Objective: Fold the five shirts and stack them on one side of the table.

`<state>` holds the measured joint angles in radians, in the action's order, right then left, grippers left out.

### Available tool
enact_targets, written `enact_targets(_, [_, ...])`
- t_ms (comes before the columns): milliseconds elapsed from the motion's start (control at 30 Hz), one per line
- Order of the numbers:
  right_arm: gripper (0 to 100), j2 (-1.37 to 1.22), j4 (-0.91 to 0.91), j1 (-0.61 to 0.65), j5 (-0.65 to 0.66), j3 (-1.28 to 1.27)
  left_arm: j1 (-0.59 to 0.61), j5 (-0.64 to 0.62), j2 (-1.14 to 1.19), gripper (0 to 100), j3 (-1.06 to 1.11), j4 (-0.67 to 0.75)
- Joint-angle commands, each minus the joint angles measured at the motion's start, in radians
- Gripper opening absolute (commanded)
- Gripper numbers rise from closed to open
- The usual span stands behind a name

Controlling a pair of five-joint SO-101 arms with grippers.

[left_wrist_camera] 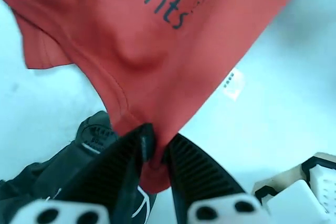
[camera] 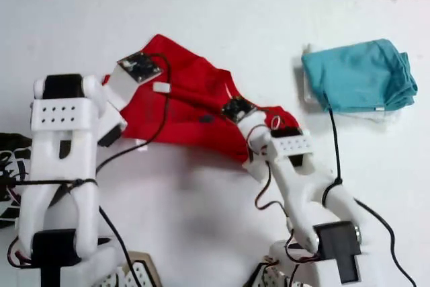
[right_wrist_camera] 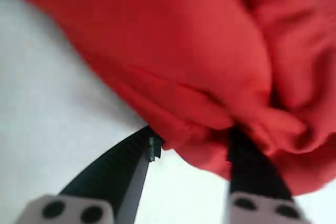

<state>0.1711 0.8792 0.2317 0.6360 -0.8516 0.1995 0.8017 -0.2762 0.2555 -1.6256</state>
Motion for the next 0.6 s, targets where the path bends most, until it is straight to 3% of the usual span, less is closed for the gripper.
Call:
enact_targets(0, [5.3,0.012,0.061,0.007,-0.032,0.094,0.008,-0.009,-0.044,3,-0.053,-0.020])
enact_targets(67, [1.0,0.064,0.119,0.007,-0.060,0.133,0.008,-0.009,-0.040,3,-0.053,-0.020])
enact_targets(233, [1.9,0.314,0.269,0.007,-0.063,0.158,0.006,-0.011,-0.046,3,-0.067,-0.023])
enact_targets(433, [1.9,0.676,0.463,0.013,-0.063,0.155,0.002,-0.011,-0.046,3,-0.160,-0.135])
enact_targets(567, [1.9,0.754,0.489,0.016,-0.058,0.052,0.002,-0.011,-0.041,3,-0.165,-0.141])
